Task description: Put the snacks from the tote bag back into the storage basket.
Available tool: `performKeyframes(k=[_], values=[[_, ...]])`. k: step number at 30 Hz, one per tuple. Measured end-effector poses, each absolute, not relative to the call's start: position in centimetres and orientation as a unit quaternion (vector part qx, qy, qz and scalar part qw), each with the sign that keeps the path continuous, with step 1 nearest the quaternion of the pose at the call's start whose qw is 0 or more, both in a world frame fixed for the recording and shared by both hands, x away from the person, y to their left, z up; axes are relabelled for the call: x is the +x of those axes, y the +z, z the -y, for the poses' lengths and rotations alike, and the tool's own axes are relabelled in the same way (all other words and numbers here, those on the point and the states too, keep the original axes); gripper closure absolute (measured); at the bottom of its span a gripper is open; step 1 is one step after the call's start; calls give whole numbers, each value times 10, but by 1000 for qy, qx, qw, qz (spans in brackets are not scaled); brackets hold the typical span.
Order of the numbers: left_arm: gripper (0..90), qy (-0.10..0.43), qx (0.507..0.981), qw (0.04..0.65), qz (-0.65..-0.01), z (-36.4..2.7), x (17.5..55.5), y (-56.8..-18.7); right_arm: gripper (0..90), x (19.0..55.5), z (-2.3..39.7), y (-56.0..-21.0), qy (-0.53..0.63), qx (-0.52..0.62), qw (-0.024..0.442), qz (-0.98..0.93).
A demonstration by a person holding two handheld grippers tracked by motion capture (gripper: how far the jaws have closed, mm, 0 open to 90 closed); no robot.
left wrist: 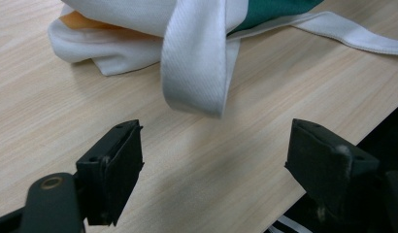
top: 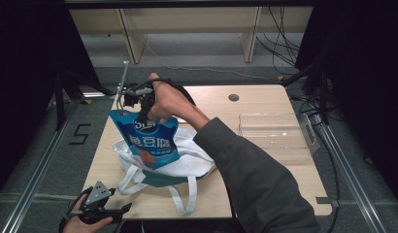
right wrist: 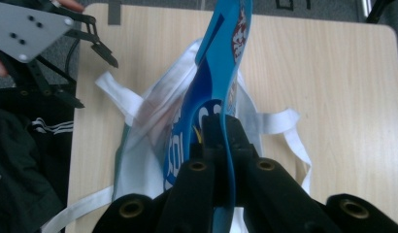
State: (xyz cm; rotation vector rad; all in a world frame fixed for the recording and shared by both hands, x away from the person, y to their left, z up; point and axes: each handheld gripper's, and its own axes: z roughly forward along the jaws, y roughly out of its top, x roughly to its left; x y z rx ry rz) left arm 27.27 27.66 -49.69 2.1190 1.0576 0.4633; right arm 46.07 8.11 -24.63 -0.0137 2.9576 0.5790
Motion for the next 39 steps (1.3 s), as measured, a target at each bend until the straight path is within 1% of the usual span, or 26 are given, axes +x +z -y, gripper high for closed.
performKeyframes(k=[2, 7, 12, 16, 17, 18, 20, 22, 23, 24, 26, 27, 28, 29, 31, 38, 39], values=[[200, 180, 822, 354, -409, -277, 272, -496, 900, 459, -77, -234, 198, -3, 74, -977], [201, 180, 820, 357, -409, -277, 273, -497, 900, 449, -65, -206, 217, 10, 76, -973], [200, 181, 822, 355, -408, -277, 272, -496, 900, 446, -49, -189, 213, 14, 86, -973], [200, 179, 820, 356, -410, -278, 273, -497, 900, 447, -33, -183, 216, 17, 94, -972], [200, 180, 818, 360, -411, -278, 273, -497, 900, 448, -26, -181, 217, 22, 89, -972], [200, 178, 827, 349, -403, -280, 273, -495, 900, 449, -21, -180, 218, 26, 94, -971], [200, 179, 816, 361, -415, -278, 273, -497, 900, 453, -12, -179, 219, 19, 101, -970], [200, 176, 824, 351, -408, -280, 273, -496, 900, 454, -1, -177, 216, 24, 104, -971], [200, 174, 819, 357, -413, -279, 273, -497, 900, 454, 6, -176, 211, 37, 108, -971], [200, 180, 820, 363, -405, -279, 274, -498, 900, 455, 12, -176, 209, 39, 109, -971], [200, 177, 818, 360, -412, -278, 274, -498, 900, 457, 25, -175, 207, 53, 117, -970], [200, 189, 830, 354, -387, -281, 277, -497, 900, 458, 32, -174, 206, 56, 114, -970], [200, 191, 831, 353, -385, -281, 277, -497, 900, 458, 38, -173, 199, 71, 112, -971], [200, 187, 832, 350, -388, -281, 276, -496, 900, 460, 44, -173, 201, 69, 121, -970], [200, 185, 837, 341, -386, -282, 276, -495, 900, 460, 55, -171, 199, 77, 122, -969], [200, 186, 836, 345, -383, -282, 277, -497, 900, 467, 105, -170, 184, 117, 130, -967], [200, 180, 833, 342, -396, -282, 276, -497, 900, 466, 110, -170, 186, 128, 128, -966]])
